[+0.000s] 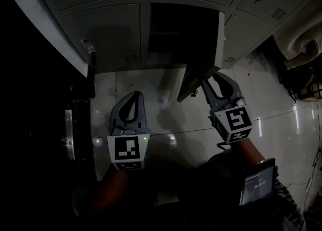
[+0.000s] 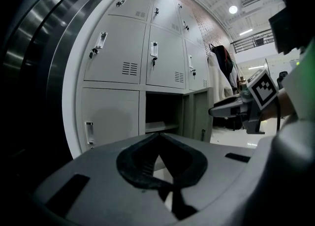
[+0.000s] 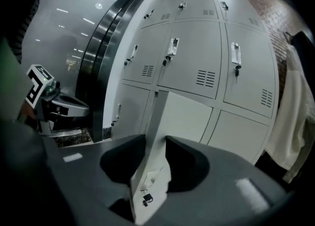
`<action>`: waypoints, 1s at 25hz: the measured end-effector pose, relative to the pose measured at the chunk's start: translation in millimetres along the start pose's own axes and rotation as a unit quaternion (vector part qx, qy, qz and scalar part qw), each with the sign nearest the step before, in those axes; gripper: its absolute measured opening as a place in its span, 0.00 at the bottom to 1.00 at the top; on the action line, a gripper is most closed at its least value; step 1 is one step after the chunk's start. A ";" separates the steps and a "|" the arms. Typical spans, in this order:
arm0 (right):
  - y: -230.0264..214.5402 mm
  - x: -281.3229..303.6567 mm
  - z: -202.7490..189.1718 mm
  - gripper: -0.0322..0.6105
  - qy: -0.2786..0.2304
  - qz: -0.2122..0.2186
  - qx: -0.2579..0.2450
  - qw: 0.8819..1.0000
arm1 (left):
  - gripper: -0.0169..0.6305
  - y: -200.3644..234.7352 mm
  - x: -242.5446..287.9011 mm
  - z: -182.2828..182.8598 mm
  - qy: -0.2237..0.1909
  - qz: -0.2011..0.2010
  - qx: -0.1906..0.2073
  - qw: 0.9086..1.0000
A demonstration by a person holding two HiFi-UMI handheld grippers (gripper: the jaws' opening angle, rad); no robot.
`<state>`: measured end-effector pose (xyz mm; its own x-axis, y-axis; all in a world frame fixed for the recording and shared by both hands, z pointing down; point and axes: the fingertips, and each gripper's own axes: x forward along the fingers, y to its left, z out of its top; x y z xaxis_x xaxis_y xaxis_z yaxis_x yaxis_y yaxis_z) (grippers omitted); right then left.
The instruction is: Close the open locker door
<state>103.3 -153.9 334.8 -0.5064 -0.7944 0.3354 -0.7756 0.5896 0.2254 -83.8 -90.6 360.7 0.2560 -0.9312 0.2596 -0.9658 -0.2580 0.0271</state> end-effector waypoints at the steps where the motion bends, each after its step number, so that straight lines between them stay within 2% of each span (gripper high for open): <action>1: 4.7 6.0 3.1 0.25 0.000 -0.006 -0.003 1.000 | 0.03 1.5 -1.0 1.4 -0.002 0.001 0.000 1.000; 9: 32.7 56.6 26.5 0.23 -0.003 -0.039 0.020 0.999 | 0.03 20.0 -10.1 12.5 -0.019 0.018 -0.008 1.000; 19: 48.1 131.1 55.2 0.21 -0.015 0.013 0.040 0.999 | 0.03 32.5 -18.2 17.3 -0.025 0.032 -0.012 0.999; 25: 29.2 176.8 68.8 0.15 -0.028 0.001 0.061 0.998 | 0.03 36.0 -24.0 20.1 -0.027 0.043 -0.006 0.999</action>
<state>-34.8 -287.2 337.7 -0.5254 -0.8021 0.2838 -0.8132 0.5715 0.1097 -123.9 -82.7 336.0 0.1732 -0.9623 0.2096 -0.9847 -0.1732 0.0186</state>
